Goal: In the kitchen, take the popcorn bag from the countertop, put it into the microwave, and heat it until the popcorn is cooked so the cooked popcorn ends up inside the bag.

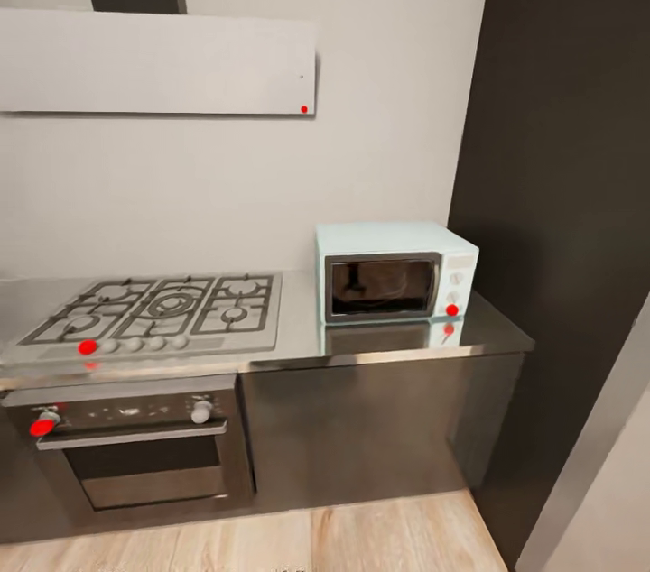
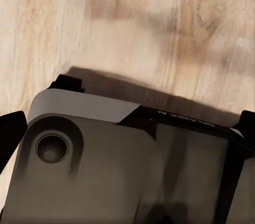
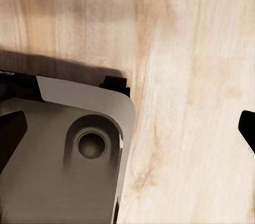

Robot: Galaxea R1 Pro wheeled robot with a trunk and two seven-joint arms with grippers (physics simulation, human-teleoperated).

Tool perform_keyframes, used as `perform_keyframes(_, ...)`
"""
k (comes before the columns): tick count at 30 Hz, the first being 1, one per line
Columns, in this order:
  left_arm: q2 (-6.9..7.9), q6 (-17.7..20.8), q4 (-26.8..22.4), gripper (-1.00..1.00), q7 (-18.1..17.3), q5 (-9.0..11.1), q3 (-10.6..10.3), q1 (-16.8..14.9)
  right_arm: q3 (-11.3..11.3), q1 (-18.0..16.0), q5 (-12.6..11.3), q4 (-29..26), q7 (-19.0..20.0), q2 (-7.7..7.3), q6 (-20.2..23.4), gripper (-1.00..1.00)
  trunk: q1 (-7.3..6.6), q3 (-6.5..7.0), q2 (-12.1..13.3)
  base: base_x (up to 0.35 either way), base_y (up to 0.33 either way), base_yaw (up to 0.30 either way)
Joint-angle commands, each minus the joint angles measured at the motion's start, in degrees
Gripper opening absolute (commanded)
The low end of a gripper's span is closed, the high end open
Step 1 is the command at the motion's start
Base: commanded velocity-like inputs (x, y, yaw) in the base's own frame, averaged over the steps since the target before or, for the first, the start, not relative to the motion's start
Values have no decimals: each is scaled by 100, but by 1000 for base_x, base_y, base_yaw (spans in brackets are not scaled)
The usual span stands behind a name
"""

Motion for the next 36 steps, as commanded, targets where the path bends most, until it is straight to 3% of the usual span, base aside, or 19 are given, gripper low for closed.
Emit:
perform_keyframes(1, -2, -23, 13, 100, -17, 56, -48, -7, -49, -6, 45, 10, 14, -4, -5, 100, 0, -9, -5, 0, 0, 273)
perform_keyframes(11, -2, -15, 13, 100, -17, 56, -48, -7, -49, -6, 45, 10, 16, -14, -16, 100, 0, -29, -5, 0, 0, 252)
perform_keyframes(23, -9, 2, 13, 100, -19, 39, -57, -7, -40, -7, 63, 10, 19, -38, -24, 100, 0, -30, -5, 0, 0, 14)
perform_keyframes(36, -20, -9, 13, 100, -18, 32, -57, -7, -41, -6, 61, 10, 23, -54, -21, 100, 0, -30, -5, 0, -261, 0)
